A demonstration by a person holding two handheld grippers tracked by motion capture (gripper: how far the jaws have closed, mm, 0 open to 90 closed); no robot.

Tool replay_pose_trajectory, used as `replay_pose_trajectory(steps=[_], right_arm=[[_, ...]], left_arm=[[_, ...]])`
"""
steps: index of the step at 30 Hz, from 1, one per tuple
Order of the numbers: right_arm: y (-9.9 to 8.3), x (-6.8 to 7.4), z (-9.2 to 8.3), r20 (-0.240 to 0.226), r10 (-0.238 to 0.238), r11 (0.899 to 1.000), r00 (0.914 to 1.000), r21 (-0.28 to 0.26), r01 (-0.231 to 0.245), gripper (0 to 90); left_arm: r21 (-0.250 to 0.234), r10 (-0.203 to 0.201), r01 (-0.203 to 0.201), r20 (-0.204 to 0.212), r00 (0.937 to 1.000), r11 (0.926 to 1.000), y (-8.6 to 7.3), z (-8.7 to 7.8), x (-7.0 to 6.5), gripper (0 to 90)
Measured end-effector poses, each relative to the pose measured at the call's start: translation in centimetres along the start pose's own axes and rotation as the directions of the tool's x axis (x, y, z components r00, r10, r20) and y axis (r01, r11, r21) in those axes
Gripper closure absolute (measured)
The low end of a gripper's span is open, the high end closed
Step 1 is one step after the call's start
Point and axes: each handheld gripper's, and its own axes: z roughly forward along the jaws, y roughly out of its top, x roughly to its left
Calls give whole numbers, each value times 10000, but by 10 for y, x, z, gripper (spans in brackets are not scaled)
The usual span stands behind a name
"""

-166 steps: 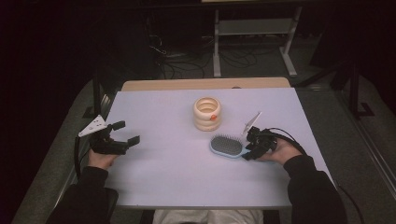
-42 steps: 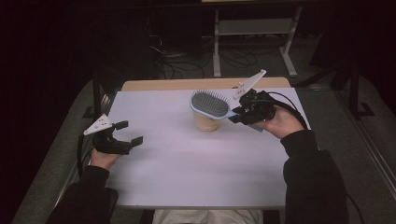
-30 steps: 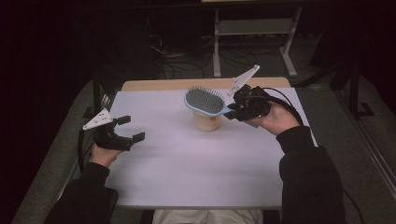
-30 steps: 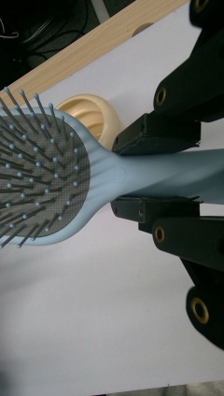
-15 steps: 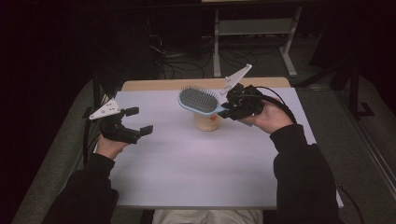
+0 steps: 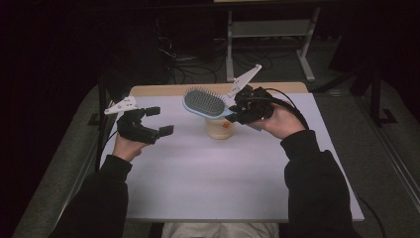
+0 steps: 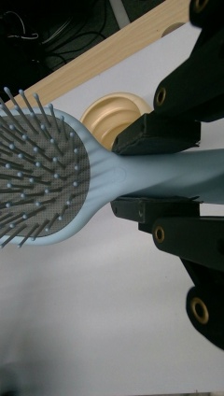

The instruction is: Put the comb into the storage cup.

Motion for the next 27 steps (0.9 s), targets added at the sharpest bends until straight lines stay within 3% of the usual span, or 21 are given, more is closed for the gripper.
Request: replay_pose_trajectory(steps=[10, 15, 25, 27], right_arm=[[2, -2, 2, 74, 30, 10000, 10000, -29, -30, 679], [3, -1, 4, 86, 13, 10000, 10000, -57, -13, 679], [5, 1, 10, 87, -74, 10000, 9999, 10, 74, 679], [5, 1, 11, 139, -107, 9999, 9998, -7, 107, 679]], left_arm=[[231, 18, -25, 306, 9995, 9997, 8, 22, -8, 0], [-55, -543, 545, 389, 9978, 9985, 10, 31, -6, 0], [-180, -766, 778, 603, 9952, 9968, 17, 45, -9, 0], [-300, -914, 940, 797, 9926, 9951, 19, 47, -10, 0]])
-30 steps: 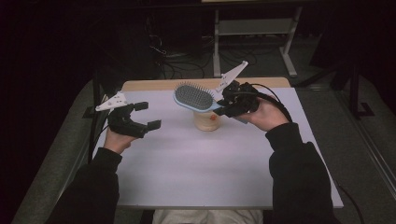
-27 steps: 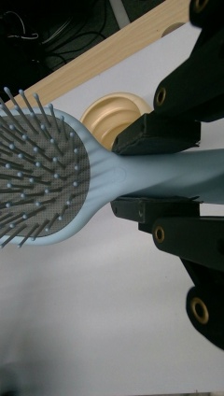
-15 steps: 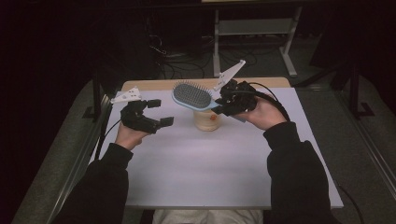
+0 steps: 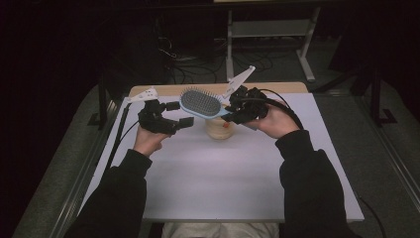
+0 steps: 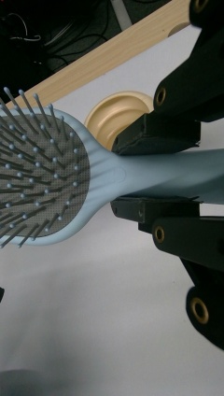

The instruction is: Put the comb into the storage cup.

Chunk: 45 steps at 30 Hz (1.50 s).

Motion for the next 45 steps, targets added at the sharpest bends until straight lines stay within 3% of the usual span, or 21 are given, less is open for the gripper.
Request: replay_pose_trajectory(steps=[4, 9, 17, 22, 25, 26, 28, 32, 33, 34, 38, 45], right_arm=[[-1, 1, 2, -20, 47, 10000, 10000, -36, -47, 679], [-1, 1, 3, -31, -5, 10000, 10000, -16, 5, 679], [-1, 2, 7, 83, 24, 9998, 10000, -180, -22, 679], [0, 3, 9, 207, -82, 9999, 9998, -141, 85, 679], [1, 3, 10, 231, -34, 9998, 9997, -215, 39, 679], [1, 3, 10, 227, 5, 9998, 9997, -218, 0, 679], [0, 3, 10, 256, -17, 9997, 9997, -229, 23, 679], [0, 3, 16, 347, -2, 9999, 9994, -113, 6, 680], [0, 3, 16, 347, -2, 9999, 9994, -113, 6, 680], [0, 4, 18, 346, -23, 10000, 9994, -15, 24, 681], [2, 5, 20, 390, -62, 10000, 9992, 32, 61, 682], [1, 3, 21, 369, 269, 9994, 9990, -210, -262, 673]], left_arm=[[-129, -294, 297, 254, 9992, 9995, 2, 4, -1, 0], [-375, -735, 740, 148, 9972, 9966, 8, 8, 1, 0], [-558, -637, 635, -27, 9980, 9964, 16, 19, -6, 0], [-938, -1376, 1352, -201, 9903, 9864, 17, 25, -5, 7], [-1173, -1585, 1543, -274, 9870, 9810, 17, 26, -4, 104], [-1179, -1609, 1539, -529, 9855, 9810, 17, 26, -5, 138], [-1266, -1593, 1503, -642, 9851, 9805, 17, 26, -6, 149], [-1209, -1772, 1727, -271, 9838, 9775, 19, 27, -7, 296], [-1217, -1771, 1742, -133, 9841, 9772, 19, 27, -8, 296], [-1236, -1741, 1734, 54, 9847, 9771, 19, 26, -10, 367], [-1497, -1382, 1448, 532, 9890, 9781, 21, 25, -19, 464], [-1188, -732, 772, 377, 9966, 9899, 36, 26, -26, 516]])
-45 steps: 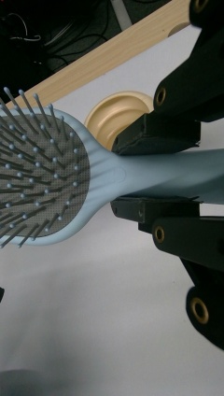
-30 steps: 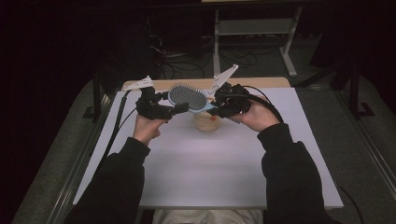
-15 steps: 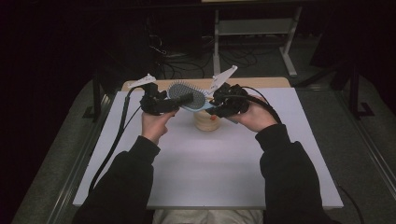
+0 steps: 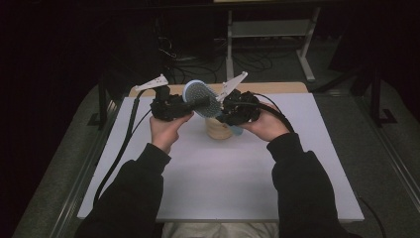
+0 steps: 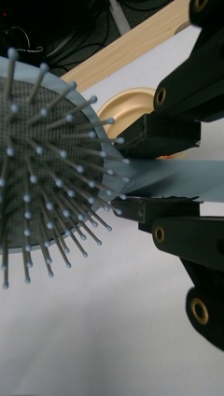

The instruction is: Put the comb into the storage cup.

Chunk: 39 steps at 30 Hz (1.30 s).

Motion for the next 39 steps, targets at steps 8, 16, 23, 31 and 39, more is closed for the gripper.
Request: replay_pose_trajectory(steps=[8, 16, 23, 31, 39], right_arm=[[-5, -4, -3, -136, 809, 9966, 9966, -123, -811, 432], [-19, -13, -9, 206, 1945, 9803, 9807, -384, -1936, 104], [-34, -12, -16, 806, 2087, 9764, 9747, -734, -2030, 0], [-57, -17, -26, 671, 2433, 9642, 9676, -1256, -2337, 0], [-91, -20, -33, 421, 3176, 9329, 9473, -1928, -3042, 0]], left_arm=[[267, 539, -540, 21, 9985, 9982, 13, -2, -6, 531], [143, 838, -835, -216, 9963, 9964, 26, -7, -8, 531], [314, 1106, -1095, -376, 9931, 9935, 38, -8, -10, 530], [482, 1408, -1386, -476, 9889, 9892, 53, -2, -14, 531], [631, 1597, -1557, -627, 9852, 9858, 68, 3, -14, 531]])
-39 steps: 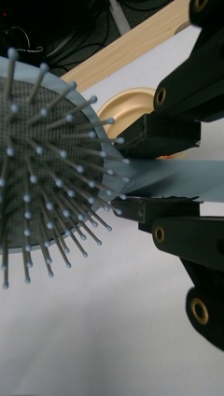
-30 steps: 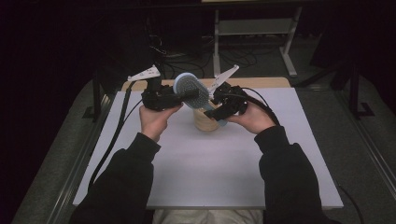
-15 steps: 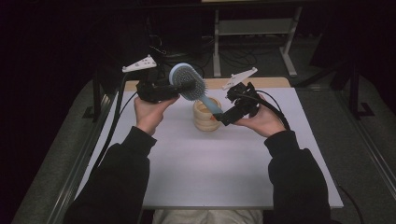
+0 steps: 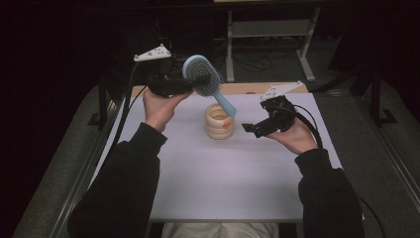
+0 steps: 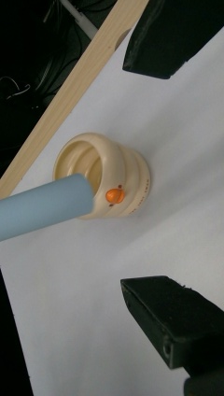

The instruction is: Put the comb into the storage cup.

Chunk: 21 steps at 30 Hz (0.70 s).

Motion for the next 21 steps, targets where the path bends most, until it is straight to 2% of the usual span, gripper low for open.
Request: replay_pose_trajectory(steps=[5, 10, 14, 21], right_arm=[[-14, -6, -7, -20, 339, 9990, 9994, -284, -340, 0], [-31, -13, -14, 28, 686, 9969, 9976, -397, -684, 0], [-44, -19, -20, 23, 1036, 9928, 9946, -606, -1033, 0], [-66, -26, -29, 204, 1371, 9851, 9903, -1072, -1342, 0]], left_arm=[[-56, 101, -101, -53, 9999, 9999, 10, 0, 2, 531], [-199, 39, -41, -103, 9999, 9998, 16, 2, 7, 531], [-219, -44, 40, -194, 9998, 9998, 19, 4, 13, 531], [-131, -162, 159, -236, 9996, 9998, 17, 6, 25, 532]])
